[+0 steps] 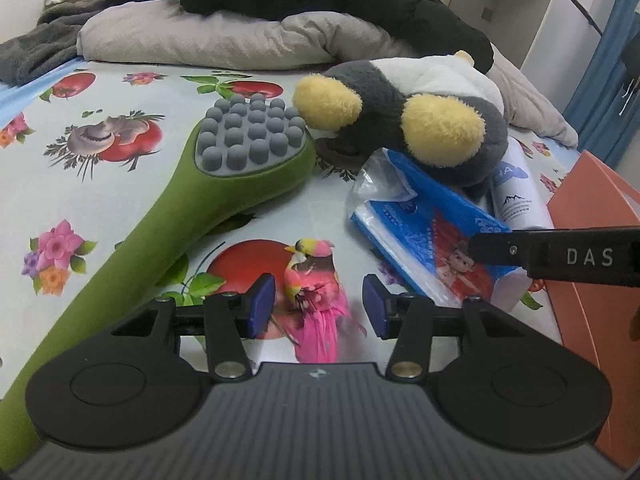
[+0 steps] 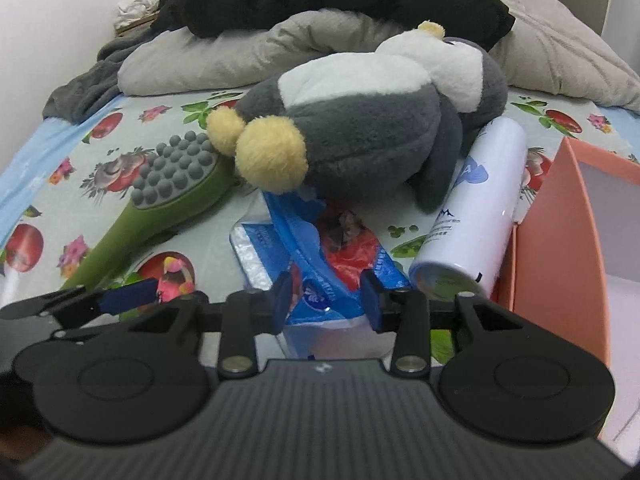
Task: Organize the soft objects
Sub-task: 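Grasp the pink feather toy with the left tool while the right tool grasps the blue tissue packet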
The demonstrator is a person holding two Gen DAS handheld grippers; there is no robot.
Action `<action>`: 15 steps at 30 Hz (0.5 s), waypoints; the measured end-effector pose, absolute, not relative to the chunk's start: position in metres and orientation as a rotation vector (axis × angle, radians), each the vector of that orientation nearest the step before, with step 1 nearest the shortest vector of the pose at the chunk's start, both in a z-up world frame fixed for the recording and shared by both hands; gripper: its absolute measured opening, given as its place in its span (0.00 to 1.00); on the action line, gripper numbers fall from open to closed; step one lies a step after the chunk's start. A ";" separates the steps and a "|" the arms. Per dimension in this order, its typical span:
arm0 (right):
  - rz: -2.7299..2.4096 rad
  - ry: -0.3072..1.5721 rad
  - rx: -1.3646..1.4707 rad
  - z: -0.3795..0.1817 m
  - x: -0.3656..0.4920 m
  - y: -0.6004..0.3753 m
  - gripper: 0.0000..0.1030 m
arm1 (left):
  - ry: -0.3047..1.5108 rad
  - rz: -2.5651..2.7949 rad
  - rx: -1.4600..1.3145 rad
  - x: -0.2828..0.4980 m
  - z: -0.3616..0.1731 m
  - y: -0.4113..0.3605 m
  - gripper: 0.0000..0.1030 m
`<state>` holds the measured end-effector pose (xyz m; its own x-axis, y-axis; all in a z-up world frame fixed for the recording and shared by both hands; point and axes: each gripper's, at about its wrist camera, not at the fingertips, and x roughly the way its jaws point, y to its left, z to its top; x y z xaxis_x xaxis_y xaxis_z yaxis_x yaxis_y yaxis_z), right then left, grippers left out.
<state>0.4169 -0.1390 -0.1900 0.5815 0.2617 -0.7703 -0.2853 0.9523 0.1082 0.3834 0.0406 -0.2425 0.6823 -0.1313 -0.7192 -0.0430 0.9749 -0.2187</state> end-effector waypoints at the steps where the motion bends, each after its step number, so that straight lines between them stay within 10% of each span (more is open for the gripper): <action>1: 0.322 0.896 -0.025 -0.190 0.418 -0.139 0.32 | 0.820 -0.052 -0.224 0.384 -0.242 0.040 0.51; 5: 0.345 0.897 -0.017 -0.188 0.415 -0.138 0.14 | 0.829 -0.049 -0.232 0.383 -0.241 0.042 0.33; 15: 0.364 0.868 0.003 -0.164 0.378 -0.141 0.08 | 0.820 -0.041 -0.262 0.344 -0.213 0.046 0.33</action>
<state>0.3785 -0.1410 -0.1639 0.5890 0.3138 -0.7447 -0.3114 0.9385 0.1491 0.3440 0.0462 -0.2133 0.6833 -0.1372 -0.7172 -0.0649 0.9669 -0.2467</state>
